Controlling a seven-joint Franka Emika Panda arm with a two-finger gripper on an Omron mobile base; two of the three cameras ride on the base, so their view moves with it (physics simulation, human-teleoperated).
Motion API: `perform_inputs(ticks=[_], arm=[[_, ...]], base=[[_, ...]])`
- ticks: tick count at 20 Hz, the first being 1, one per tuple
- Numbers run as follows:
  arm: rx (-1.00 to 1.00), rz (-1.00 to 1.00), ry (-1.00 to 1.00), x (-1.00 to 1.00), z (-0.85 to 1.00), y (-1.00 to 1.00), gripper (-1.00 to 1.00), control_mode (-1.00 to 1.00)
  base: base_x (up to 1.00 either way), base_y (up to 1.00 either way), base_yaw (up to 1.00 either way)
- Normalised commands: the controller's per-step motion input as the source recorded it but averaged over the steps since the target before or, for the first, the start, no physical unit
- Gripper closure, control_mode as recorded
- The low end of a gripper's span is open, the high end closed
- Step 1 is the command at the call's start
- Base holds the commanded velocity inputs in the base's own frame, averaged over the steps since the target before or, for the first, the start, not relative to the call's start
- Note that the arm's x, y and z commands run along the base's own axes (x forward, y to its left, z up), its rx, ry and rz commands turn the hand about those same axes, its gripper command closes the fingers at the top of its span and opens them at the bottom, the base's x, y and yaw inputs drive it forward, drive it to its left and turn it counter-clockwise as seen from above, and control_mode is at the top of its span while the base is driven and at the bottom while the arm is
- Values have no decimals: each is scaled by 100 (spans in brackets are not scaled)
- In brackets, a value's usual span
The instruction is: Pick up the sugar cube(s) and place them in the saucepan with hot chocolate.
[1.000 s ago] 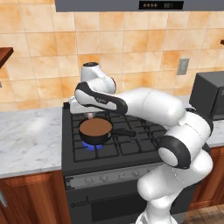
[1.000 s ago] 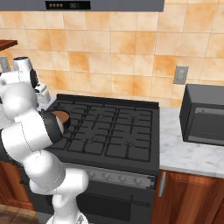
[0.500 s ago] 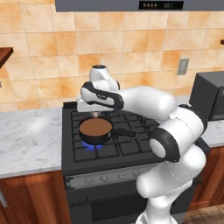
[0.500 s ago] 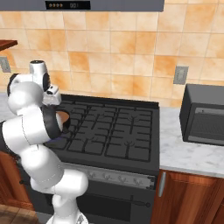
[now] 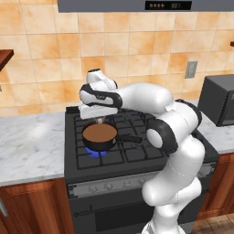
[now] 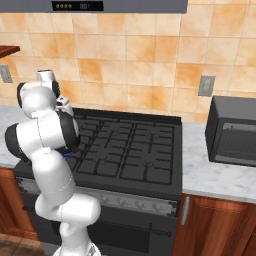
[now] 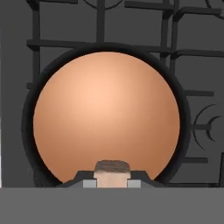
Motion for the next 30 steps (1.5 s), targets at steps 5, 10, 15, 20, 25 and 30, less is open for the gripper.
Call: perform_inputs(ticks=[5,10,15,20,25,30], arm=[[-11,0,0,8,-46,-5,100,-100],[-1,-1,0,2,-30,-13,100,-100],[0,-1,-1,0,-22,-8,100,-100],[0,0,-3,0,-3,0,100,-100],[0,0,-2,0,-2,0,-100,-100],[0,0,-2,0,0,0,-100,-100]], base=[[0,0,0],[0,0,0],[0,0,0],[0,0,0],[0,0,0],[0,0,0]])
